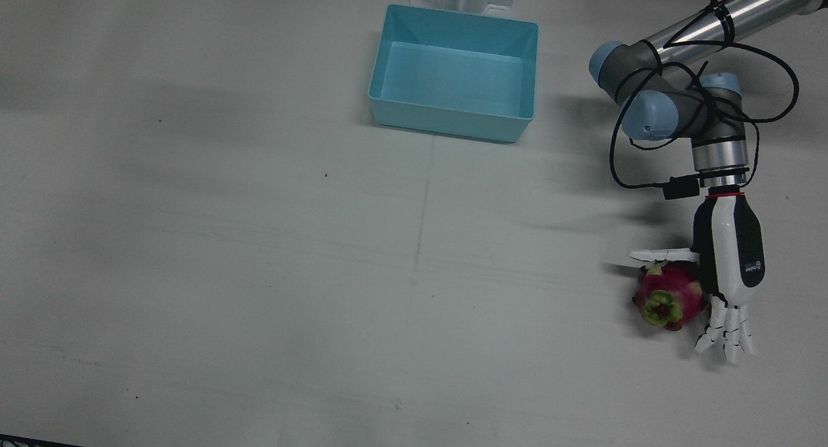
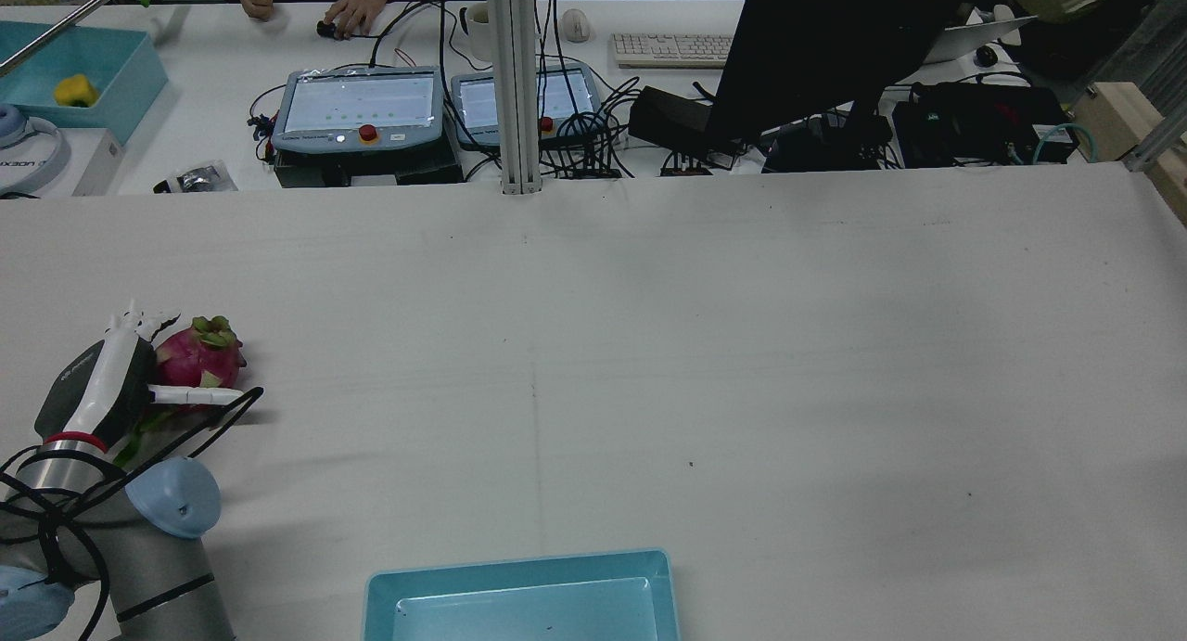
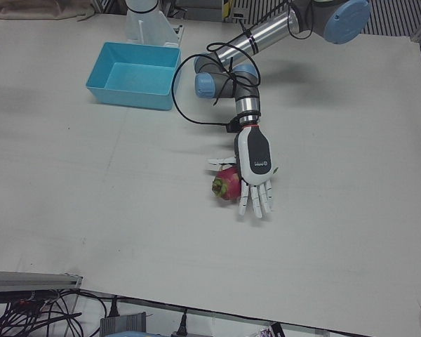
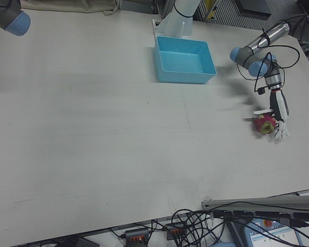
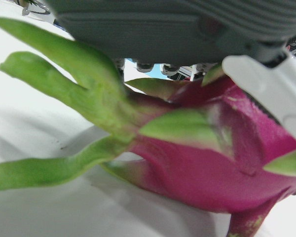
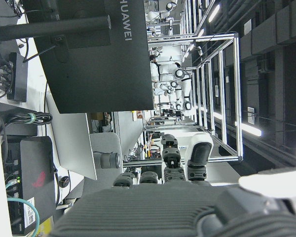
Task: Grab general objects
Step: 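Close the left hand's fingers around the pink dragon fruit, then lift the dragon fruit up off the table with the left hand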
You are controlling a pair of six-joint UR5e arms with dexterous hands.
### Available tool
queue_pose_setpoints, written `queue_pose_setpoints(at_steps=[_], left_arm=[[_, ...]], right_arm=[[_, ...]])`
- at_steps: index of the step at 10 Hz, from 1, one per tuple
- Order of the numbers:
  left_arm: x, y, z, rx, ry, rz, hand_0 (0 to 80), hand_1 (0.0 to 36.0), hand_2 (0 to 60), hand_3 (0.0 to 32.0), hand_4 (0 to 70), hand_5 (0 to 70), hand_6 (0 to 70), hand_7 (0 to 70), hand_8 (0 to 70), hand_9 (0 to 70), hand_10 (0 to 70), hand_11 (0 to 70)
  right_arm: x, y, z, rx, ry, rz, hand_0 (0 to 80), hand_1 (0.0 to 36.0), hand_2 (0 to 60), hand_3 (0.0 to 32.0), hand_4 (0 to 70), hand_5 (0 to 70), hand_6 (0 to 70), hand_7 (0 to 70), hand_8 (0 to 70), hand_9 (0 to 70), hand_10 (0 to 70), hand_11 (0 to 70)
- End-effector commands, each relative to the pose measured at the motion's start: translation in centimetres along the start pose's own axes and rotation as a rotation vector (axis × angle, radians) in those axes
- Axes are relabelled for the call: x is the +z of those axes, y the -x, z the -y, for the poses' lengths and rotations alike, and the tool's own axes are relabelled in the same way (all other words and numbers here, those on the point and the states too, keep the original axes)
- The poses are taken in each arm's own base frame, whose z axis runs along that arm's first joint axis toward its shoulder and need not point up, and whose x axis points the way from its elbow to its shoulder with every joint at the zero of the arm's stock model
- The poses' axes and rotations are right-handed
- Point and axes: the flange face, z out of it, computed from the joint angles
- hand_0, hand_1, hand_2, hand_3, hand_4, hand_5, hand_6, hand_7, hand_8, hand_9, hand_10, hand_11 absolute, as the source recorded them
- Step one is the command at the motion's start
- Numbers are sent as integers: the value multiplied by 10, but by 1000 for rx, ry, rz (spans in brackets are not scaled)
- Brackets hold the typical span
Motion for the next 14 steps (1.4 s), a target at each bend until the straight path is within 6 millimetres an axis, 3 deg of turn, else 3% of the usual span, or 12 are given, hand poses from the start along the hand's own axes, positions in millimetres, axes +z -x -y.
queue_pose_setpoints(at_steps=[1, 2, 3, 4, 5, 6, 8, 10, 12, 14], left_arm=[[-2, -3, -1, 17, -16, -1, 483, 130, 137, 0, 24, 268, 308, 343, 212, 100, 541, 700], [-3, -7, -2, 26, -26, -6, 472, 89, 156, 0, 132, 374, 510, 470, 353, 268, 687, 700], [-5, -12, -4, 37, -42, -19, 465, 49, 196, 0, 309, 477, 695, 568, 482, 431, 700, 700], [-6, -11, -6, 47, -46, -17, 460, 22, 230, 0, 493, 537, 700, 627, 558, 525, 700, 700], [-4, -11, -8, 52, -50, -17, 444, 0, 313, 0, 700, 615, 700, 700, 650, 666, 700, 700], [-5, -12, -10, 53, -52, -17, 412, 1, 587, 0, 700, 664, 700, 700, 700, 700, 700, 700], [-11, -30, -18, 51, -72, -46, 243, 29, 600, 0, 700, 667, 700, 700, 700, 700, 700, 700], [-24, -57, -43, -19, -21, -78, 123, 42, 600, 0, 700, 653, 700, 700, 700, 700, 700, 700], [-38, -83, -55, -132, 59, -125, 35, 27, 600, 0, 700, 614, 700, 679, 700, 700, 700, 700], [-38, -85, -68, -232, 142, -157, 0, 5, 600, 0, 700, 552, 700, 624, 700, 700, 700, 700]], right_arm=[[0, 0, 0, 0, 0, -1, 0, 0, 0, 0, 0, 0, 0, 0, 0, 0, 0, 0], [0, 0, 0, 0, 0, -1, 0, 0, 0, 0, 0, 0, 0, 0, 0, 0, 0, 0], [0, 0, 0, 0, 0, 1, 0, 0, 0, 0, 0, 0, 0, 0, 0, 0, 0, 0], [0, 0, 0, 0, 0, -1, 0, 0, 0, 0, 0, 0, 0, 0, 0, 0, 0, 0], [0, 0, 0, 0, 0, -1, 0, 0, 0, 0, 0, 0, 0, 0, 0, 0, 0, 0], [0, 0, 0, 0, 0, 1, 0, 0, 0, 0, 0, 0, 0, 0, 0, 0, 0, 0], [0, 0, 0, 0, 0, -1, 0, 0, 0, 0, 0, 0, 0, 0, 0, 0, 0, 0], [0, 0, 0, 0, 0, 1, 0, 0, 0, 0, 0, 0, 0, 0, 0, 0, 0, 0], [0, 0, -1, 0, 2, 1, 0, 0, 0, 0, 0, 0, 0, 0, 0, 0, 0, 0], [0, 0, -1, 0, 1, -1, 0, 0, 0, 0, 0, 0, 0, 0, 0, 0, 0, 0]])
